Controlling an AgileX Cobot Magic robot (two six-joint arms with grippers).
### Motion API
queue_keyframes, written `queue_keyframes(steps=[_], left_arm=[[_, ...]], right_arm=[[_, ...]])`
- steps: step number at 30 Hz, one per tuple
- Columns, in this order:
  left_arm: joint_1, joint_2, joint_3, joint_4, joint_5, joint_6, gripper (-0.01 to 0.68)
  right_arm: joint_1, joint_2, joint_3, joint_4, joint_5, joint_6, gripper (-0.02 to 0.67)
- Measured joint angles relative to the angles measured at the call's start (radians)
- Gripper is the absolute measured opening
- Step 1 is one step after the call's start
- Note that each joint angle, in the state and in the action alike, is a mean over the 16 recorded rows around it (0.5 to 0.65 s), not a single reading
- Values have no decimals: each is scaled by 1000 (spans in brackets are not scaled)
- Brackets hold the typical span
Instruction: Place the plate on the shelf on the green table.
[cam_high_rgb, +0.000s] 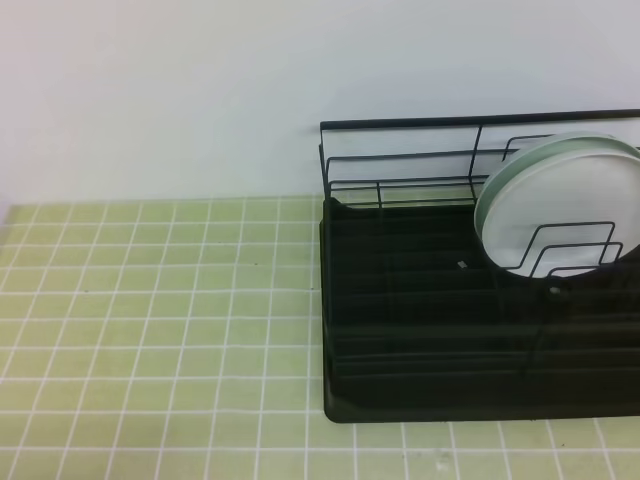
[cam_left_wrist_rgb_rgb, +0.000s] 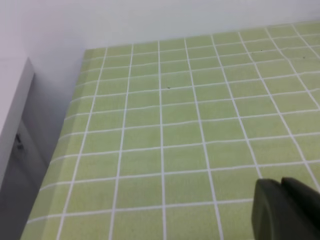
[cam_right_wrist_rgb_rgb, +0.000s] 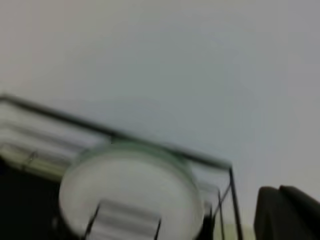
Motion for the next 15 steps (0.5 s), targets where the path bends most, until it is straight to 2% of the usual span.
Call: queue_keyframes(steps=[7,15], left_arm=[[0,0,0,0,-1,0,-1],[0,0,0,0,-2,0,-1]], right_arm=[[-35,-260,404,-14,-49,128,-3],[-64,-549,627,-27,73,223,-3]])
